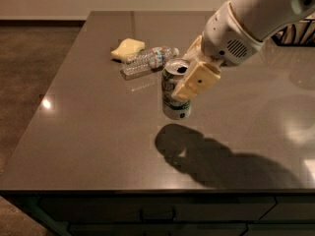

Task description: Move 7up can near water bottle

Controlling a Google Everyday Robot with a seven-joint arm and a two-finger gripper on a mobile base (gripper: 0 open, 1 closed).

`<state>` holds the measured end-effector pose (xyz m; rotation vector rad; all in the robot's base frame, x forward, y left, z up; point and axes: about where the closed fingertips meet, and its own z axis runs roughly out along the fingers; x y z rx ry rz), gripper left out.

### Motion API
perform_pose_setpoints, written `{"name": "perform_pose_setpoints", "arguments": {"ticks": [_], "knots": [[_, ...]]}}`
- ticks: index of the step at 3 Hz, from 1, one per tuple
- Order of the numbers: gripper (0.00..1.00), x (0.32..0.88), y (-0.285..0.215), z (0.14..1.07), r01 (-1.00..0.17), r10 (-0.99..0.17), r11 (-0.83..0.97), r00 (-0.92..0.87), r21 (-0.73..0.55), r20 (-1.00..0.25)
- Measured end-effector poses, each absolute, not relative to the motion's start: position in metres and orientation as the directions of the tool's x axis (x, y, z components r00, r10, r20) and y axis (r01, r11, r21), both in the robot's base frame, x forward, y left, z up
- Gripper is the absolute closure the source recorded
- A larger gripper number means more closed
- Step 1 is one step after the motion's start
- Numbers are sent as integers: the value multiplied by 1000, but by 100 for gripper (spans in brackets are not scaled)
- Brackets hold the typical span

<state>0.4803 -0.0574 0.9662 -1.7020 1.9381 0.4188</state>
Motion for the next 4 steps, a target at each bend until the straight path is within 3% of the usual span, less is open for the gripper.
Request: {"name": "perform_pose_setpoints", "arguments": {"ticks": [2, 4], "knots": [[100, 487, -59, 962, -976, -824, 191, -103, -102, -557], [100, 550, -60, 948, -943, -778, 317, -198, -100, -596]]}}
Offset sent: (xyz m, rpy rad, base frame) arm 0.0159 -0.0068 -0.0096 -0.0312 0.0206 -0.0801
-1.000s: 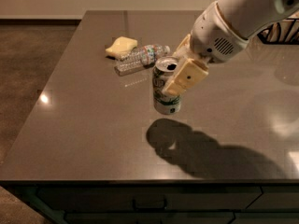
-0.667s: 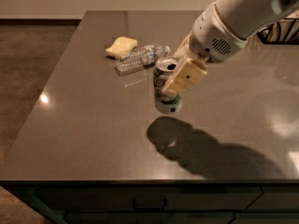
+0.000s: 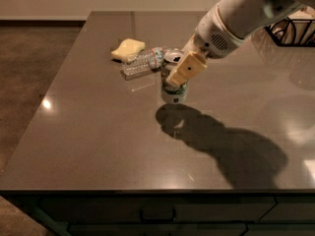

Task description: Move 7up can near water bottle

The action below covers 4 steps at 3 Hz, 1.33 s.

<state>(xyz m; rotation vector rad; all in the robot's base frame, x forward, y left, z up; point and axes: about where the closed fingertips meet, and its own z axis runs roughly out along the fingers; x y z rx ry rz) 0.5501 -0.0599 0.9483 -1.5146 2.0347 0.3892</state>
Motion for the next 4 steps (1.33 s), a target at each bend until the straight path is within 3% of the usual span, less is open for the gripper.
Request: {"name": "perform_pose_setpoints", "arguments": {"ticks": [4], "knots": [[100, 673, -54, 924, -860, -698, 488, -282, -149, -658]]}}
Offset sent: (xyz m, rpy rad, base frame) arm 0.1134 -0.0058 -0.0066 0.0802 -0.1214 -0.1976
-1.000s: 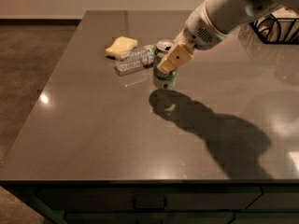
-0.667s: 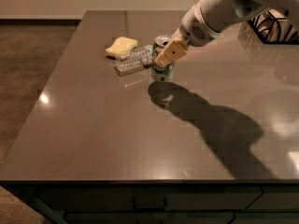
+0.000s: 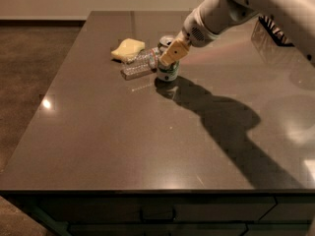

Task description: Move 7up can near water bottle

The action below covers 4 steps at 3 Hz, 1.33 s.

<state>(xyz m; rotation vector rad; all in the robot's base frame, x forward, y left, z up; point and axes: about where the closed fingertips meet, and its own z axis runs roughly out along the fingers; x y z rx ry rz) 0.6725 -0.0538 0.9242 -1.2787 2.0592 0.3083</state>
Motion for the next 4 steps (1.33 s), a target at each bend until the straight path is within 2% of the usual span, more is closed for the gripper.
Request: {"name": "perform_pose_setpoints", "arguments": {"ticks": [1, 4], "knots": [[83, 687, -49, 916, -855, -700, 500, -303, -141, -646], [12, 690, -43, 907, -858, -706, 500, -322, -122, -631]]}}
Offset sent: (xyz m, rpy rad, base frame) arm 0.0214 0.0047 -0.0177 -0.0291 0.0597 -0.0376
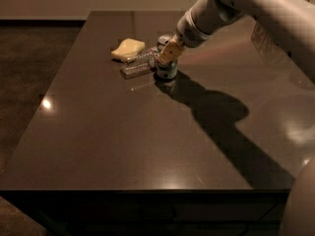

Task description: Move 7up can near water bottle

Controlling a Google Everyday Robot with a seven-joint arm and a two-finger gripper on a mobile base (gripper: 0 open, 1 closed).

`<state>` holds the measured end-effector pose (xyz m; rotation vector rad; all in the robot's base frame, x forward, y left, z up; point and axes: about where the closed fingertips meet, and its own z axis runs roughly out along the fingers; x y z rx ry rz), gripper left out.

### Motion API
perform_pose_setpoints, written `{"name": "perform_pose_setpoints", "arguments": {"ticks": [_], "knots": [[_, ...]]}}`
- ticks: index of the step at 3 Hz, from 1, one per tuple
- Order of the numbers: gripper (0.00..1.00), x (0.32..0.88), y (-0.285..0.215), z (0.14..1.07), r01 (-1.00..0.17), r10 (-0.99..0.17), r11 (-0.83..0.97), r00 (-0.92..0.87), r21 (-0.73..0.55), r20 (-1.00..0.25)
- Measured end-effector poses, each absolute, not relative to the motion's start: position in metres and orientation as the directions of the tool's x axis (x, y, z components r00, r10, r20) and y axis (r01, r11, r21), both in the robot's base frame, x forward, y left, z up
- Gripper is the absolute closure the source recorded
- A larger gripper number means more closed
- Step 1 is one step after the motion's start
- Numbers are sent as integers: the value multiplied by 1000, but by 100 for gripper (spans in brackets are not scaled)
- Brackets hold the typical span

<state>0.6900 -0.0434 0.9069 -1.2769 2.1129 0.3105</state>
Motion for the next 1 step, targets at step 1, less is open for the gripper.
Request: {"name": "perform_pose_setpoints", "arguments": {"ticks": [1], "knots": [[0, 690, -42, 905, -859, -707, 497, -321, -120, -630]]}}
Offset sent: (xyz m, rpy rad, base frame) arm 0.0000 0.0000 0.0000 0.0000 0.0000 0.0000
